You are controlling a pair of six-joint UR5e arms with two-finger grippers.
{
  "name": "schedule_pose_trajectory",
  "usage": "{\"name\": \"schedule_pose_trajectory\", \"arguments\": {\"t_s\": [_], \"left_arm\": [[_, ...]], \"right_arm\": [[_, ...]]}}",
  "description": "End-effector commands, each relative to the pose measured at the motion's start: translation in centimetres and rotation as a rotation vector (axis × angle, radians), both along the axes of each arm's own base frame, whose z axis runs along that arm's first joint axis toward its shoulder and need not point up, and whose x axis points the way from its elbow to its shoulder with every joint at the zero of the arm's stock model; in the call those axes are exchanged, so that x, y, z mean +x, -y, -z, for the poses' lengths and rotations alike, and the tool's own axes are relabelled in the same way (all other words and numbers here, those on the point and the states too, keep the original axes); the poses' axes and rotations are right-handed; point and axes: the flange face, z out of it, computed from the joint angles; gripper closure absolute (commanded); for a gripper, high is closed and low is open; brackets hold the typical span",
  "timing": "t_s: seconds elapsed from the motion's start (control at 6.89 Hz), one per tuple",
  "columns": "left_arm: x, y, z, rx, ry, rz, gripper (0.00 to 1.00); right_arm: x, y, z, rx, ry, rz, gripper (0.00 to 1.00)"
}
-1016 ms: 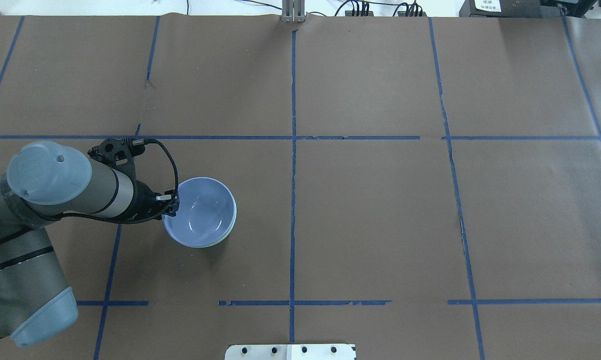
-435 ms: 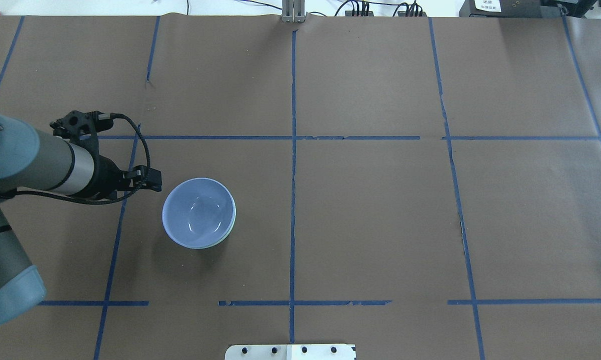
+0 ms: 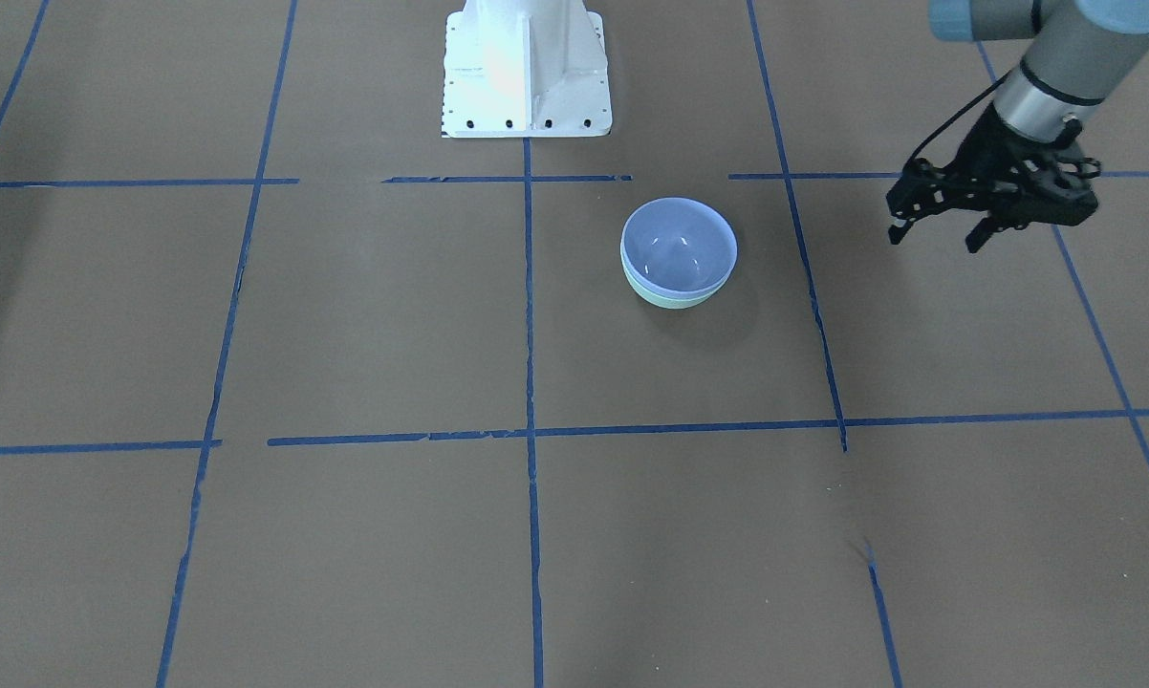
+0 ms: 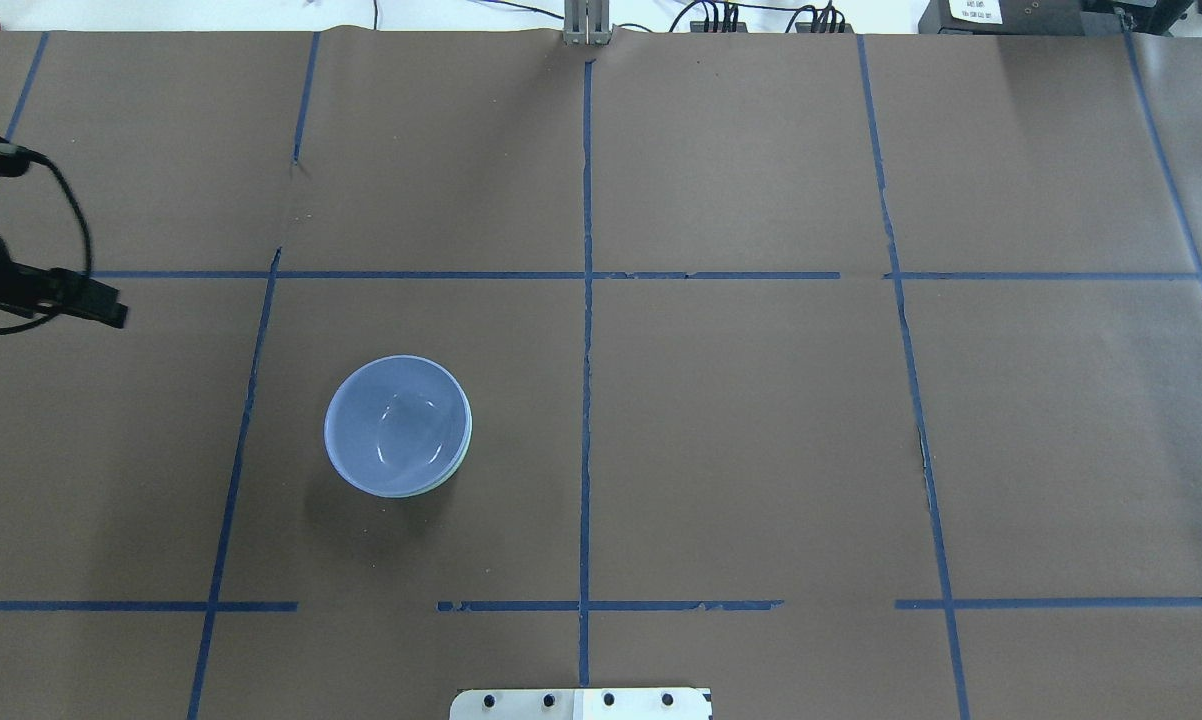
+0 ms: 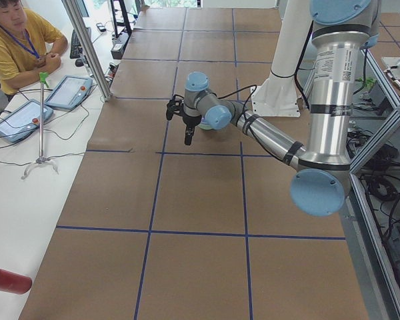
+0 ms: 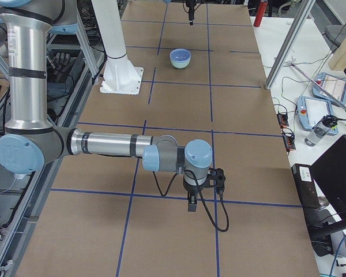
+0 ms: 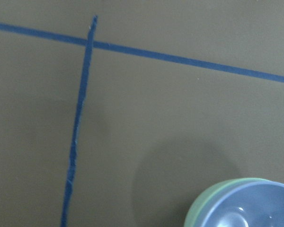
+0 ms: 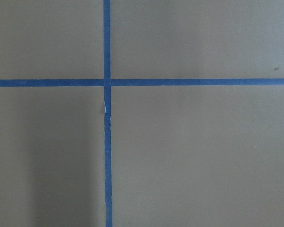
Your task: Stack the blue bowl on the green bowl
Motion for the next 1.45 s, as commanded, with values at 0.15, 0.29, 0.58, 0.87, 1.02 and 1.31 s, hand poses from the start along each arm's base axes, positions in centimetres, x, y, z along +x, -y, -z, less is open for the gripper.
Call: {"name": "schedule_pose_trajectory", "arguments": {"t_s": [0.15, 0.29, 0.58, 0.87, 1.02, 1.31], "left_arm": [[-15.8, -0.6, -12.4, 0.073, 0.199, -0.137, 0.00], [-20.7, -0.8, -16.5, 0.083, 0.232, -0.176, 0.00], [-25.5, -2.4, -21.9, 0.014, 0.232, -0.153, 0.00], [-26.0, -3.9, -22.9, -0.033, 0.125, -0.128, 0.00], [-26.1, -3.8, -23.1, -0.029, 0.132, -0.131, 0.00], [-26.0, -4.0, -23.6, -0.036, 0.132, -0.133, 0.00]], "right_arm": [[0.0, 0.0, 0.0, 0.000, 0.000, 0.000, 0.00], [0.0, 0.0, 0.0, 0.000, 0.000, 0.000, 0.00], [0.0, 0.0, 0.0, 0.000, 0.000, 0.000, 0.00], [0.0, 0.0, 0.0, 0.000, 0.000, 0.000, 0.00], [0.0, 0.0, 0.0, 0.000, 0.000, 0.000, 0.00], [0.0, 0.0, 0.0, 0.000, 0.000, 0.000, 0.00]]}}
